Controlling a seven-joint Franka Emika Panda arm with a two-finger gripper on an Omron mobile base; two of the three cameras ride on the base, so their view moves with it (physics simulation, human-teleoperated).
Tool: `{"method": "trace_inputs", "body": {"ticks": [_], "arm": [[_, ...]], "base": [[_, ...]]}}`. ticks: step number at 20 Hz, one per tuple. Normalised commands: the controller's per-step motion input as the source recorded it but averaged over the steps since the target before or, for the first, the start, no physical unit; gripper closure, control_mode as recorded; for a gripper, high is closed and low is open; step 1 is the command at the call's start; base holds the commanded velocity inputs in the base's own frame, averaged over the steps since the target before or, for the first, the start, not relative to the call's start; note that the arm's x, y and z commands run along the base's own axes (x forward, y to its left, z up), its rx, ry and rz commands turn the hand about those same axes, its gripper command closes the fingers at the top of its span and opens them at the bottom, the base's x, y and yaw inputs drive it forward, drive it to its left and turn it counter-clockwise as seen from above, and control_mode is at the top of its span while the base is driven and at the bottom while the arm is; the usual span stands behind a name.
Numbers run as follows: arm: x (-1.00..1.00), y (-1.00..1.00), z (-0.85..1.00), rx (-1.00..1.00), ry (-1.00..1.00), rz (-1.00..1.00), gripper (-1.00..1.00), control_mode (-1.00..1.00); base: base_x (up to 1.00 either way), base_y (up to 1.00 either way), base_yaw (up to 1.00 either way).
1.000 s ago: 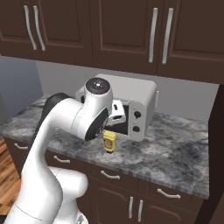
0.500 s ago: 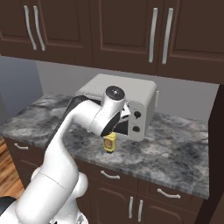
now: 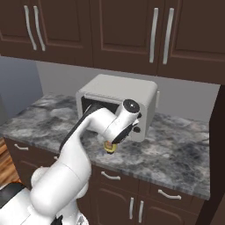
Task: Place the mustard and mayonnaise from the counter to the top shelf of the fridge. If the existing items in the fridge are on the top shelf, move them to other shelves.
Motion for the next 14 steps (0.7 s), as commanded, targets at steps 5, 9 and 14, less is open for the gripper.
{"method": "trace_inputs", "body": {"ticks": [5,9,14], "arm": [[0.27,-0.23,-0.2,0.12,0.0,0.18,-1.0,-1.0],[0.21,-0.01,-0.15,0.19,0.0,0.17,-1.0,-1.0],[0.02,0.05,-0.24,0.18,0.0,0.12,-1.0,-1.0]], "base": [[0.0,0.0,0.0],[0.0,0.0,0.0],[0.0,0.0,0.0]]}}
